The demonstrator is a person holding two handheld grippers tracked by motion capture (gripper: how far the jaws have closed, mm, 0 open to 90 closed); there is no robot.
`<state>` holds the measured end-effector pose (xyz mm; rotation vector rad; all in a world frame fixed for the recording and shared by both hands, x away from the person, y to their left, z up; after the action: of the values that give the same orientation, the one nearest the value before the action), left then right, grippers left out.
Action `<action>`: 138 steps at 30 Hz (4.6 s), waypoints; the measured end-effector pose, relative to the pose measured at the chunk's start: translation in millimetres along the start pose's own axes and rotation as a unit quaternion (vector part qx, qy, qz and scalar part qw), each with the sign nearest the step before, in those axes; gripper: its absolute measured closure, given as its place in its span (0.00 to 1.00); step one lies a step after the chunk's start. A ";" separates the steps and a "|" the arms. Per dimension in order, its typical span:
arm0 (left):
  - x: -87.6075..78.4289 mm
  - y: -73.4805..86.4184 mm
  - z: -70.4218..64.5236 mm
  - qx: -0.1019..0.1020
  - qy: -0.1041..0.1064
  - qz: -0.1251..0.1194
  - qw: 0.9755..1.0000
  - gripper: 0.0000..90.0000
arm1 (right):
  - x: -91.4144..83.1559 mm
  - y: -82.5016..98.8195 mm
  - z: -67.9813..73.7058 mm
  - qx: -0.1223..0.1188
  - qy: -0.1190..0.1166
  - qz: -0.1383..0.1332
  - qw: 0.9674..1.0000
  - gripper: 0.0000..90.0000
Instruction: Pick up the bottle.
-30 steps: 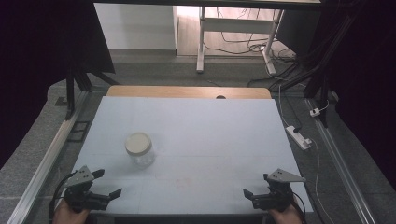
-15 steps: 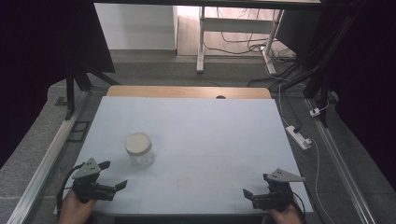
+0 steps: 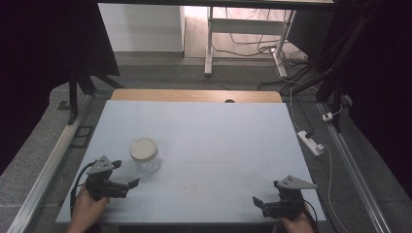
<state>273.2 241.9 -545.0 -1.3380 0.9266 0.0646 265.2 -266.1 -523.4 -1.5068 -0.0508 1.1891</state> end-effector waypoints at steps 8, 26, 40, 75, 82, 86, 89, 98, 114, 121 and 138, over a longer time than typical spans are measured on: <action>18.3 -13.0 1.8 0.011 -0.006 0.005 1.000 0.00 | 0.1 0.0 0.1 0.000 0.000 0.001 1.000 0.00; 48.1 -26.3 6.9 0.046 0.003 0.002 0.999 0.00 | 0.5 0.0 0.4 -0.001 0.000 0.002 1.000 0.00; 65.8 -32.6 10.2 0.056 0.024 -0.006 0.998 0.00 | 0.6 0.0 0.3 -0.001 -0.001 0.003 1.000 0.00; 55.5 -46.8 -1.4 0.066 0.019 -0.010 0.998 0.08 | -0.1 0.0 0.5 -0.003 -0.003 0.000 1.000 0.00; 50.3 -54.9 -8.0 0.077 0.029 -0.018 0.996 0.08 | 0.0 0.0 0.3 -0.002 -0.003 0.000 1.000 0.00; 47.3 -61.0 -12.7 0.082 0.046 -0.019 0.995 0.08 | 0.0 0.0 0.1 -0.001 -0.003 0.000 1.000 0.00; 45.7 -65.2 -18.0 0.088 0.054 -0.020 0.994 0.08 | -0.1 0.0 0.0 -0.001 -0.003 0.000 1.000 0.00; 41.9 -85.1 -42.1 0.120 0.081 -0.029 0.989 0.08 | -0.2 0.0 0.0 -0.001 -0.003 0.000 1.000 0.00; 52.7 -107.7 -70.2 0.141 0.120 -0.033 0.982 0.08 | -0.3 0.0 0.1 -0.002 -0.003 -0.001 1.000 0.00; 59.1 -115.3 -82.1 0.151 0.134 -0.033 0.979 0.08 | -0.2 0.1 0.2 -0.002 -0.004 0.000 1.000 0.00; 74.8 -131.0 -111.2 0.174 0.165 -0.033 0.970 0.08 | -0.3 0.1 -0.1 -0.002 -0.004 -0.001 1.000 0.00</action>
<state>332.9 76.8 -479.6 -1.0657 1.1130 -0.3678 265.1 -266.3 -523.3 -1.5054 -0.0606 1.1949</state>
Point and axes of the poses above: each handheld gripper's, and its own axes: x roughly forward along the jaws, y roughly out of its underside, z roughly to its left, the point moved 4 cm from there along x, roughly forward along the jaws, and after that the axes turned 7 degrees about -y, right-handed, at the moved point
